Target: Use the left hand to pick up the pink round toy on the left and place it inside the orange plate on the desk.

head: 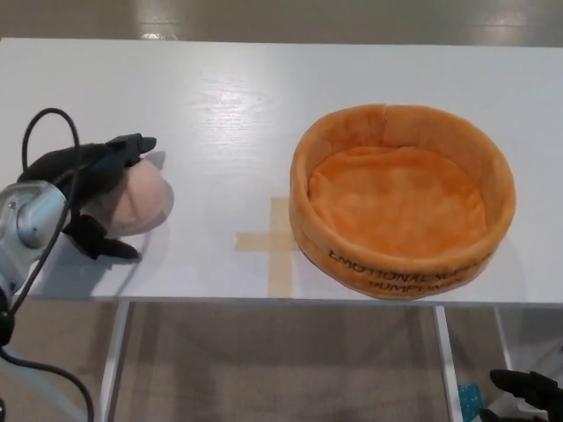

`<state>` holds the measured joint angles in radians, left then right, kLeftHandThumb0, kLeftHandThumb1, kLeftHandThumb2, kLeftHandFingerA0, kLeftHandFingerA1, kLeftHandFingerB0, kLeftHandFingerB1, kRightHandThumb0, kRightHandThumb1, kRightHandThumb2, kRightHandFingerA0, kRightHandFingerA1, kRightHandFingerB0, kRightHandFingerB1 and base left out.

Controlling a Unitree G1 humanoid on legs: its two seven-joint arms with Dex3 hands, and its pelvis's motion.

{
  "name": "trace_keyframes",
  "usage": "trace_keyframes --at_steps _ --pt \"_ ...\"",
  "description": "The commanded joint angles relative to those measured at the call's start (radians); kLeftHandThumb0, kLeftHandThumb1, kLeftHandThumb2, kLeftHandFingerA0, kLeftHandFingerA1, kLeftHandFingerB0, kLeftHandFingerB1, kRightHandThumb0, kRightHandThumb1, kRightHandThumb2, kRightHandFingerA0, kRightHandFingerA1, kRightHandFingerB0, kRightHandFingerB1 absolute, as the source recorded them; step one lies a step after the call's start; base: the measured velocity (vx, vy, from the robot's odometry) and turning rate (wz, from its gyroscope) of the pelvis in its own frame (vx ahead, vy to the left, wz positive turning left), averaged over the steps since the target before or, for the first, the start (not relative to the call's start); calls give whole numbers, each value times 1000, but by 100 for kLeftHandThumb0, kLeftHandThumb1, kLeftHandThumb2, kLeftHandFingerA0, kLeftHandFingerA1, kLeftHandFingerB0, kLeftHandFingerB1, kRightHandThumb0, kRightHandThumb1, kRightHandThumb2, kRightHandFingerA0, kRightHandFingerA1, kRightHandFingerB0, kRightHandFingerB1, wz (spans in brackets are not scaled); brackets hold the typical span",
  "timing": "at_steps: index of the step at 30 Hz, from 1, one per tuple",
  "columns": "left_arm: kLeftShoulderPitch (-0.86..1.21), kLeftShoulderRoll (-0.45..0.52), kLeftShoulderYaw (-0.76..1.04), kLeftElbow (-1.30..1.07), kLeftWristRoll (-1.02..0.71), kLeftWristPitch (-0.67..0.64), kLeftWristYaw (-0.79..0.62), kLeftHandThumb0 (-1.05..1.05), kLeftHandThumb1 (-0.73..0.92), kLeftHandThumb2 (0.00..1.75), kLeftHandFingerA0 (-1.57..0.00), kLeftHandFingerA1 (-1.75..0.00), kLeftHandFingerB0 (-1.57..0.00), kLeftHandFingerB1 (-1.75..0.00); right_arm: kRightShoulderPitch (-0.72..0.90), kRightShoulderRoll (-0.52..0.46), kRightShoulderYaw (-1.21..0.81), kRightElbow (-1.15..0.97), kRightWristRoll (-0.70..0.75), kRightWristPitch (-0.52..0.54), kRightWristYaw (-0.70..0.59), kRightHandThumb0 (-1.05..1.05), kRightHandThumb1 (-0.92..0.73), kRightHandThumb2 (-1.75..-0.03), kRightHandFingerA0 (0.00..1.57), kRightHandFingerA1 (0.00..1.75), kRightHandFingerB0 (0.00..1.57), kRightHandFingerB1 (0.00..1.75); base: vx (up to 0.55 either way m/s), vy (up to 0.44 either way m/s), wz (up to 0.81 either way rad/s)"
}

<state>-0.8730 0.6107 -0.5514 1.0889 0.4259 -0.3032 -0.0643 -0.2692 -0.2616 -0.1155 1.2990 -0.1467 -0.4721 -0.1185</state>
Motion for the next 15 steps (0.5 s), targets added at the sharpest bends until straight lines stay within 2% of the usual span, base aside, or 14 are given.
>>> trace_keyframes --at_steps 1,3,4,5,6,7,8,15 --pt "10 -23 20 72 53 -136 111 -24 68 60 -71 -78 -36 -32 12 -7 8 11 -4 6 -16 -35 -54 -57 71 57 60 43 0 0 0" --pt "9 -26 24 83 60 -146 117 -24 68 60 -71 -78 -36 -32 13 -7 9 11 -4 6 -17 -35 -54 -57 71 57 60 43 0 0 0" --pt "21 -40 50 83 40 -160 144 -19 87 65 -83 -146 -88 -55 14 -8 10 12 -3 10 -18 -37 -54 -56 71 54 61 42 0 0 0" --pt "24 -44 57 83 35 -165 152 -19 87 65 -83 -146 -88 -55 14 -9 10 12 -3 11 -19 -37 -54 -56 71 54 61 42 0 0 0" --pt "24 -49 66 86 38 -174 168 -16 82 70 -82 -140 -84 -92 12 -9 9 12 0 8 -15 -36 -54 -57 70 54 59 43 0 0 0" --pt "24 -49 66 86 38 -174 168 -16 82 70 -82 -140 -84 -92 12 -9 9 12 0 8 -15 -36 -54 -57 70 54 59 43 0 0 0" --pt "22 -54 74 87 46 -180 182 -16 80 72 -81 -143 -80 -103 10 -8 7 12 5 4 -11 -35 -54 -56 71 57 60 44 0 0 0" --pt "18 -60 90 95 63 -203 209 -16 81 72 -77 -152 -77 -109 9 -7 5 12 7 5 -13 -36 -54 -56 72 56 61 44 0 0 0"
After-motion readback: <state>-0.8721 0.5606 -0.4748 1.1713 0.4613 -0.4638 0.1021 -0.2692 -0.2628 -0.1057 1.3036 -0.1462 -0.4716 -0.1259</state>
